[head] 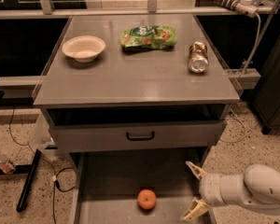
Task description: Pick orange from middle drawer and place on counter
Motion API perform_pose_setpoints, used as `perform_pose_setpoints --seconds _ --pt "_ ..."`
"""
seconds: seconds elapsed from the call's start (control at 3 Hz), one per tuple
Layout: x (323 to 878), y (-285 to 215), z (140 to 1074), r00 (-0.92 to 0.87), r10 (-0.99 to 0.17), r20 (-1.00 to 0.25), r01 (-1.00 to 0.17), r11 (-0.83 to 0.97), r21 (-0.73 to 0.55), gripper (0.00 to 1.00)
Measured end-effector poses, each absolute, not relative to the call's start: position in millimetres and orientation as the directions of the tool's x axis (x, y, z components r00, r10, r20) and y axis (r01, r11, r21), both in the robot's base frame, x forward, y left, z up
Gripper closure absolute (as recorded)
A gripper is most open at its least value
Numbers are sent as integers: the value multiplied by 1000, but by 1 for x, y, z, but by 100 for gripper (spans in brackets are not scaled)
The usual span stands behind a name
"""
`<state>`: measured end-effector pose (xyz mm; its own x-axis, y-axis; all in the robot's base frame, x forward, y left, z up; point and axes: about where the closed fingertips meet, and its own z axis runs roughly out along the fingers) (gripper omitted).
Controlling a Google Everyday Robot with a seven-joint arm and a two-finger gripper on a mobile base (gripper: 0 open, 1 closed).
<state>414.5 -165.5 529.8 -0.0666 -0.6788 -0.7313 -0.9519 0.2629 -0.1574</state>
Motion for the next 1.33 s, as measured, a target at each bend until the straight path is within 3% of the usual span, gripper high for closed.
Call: perform_pose_setpoints --seconds 1.33 --pt "432 -123 447 -110 -631 -768 -966 250 -67 0"
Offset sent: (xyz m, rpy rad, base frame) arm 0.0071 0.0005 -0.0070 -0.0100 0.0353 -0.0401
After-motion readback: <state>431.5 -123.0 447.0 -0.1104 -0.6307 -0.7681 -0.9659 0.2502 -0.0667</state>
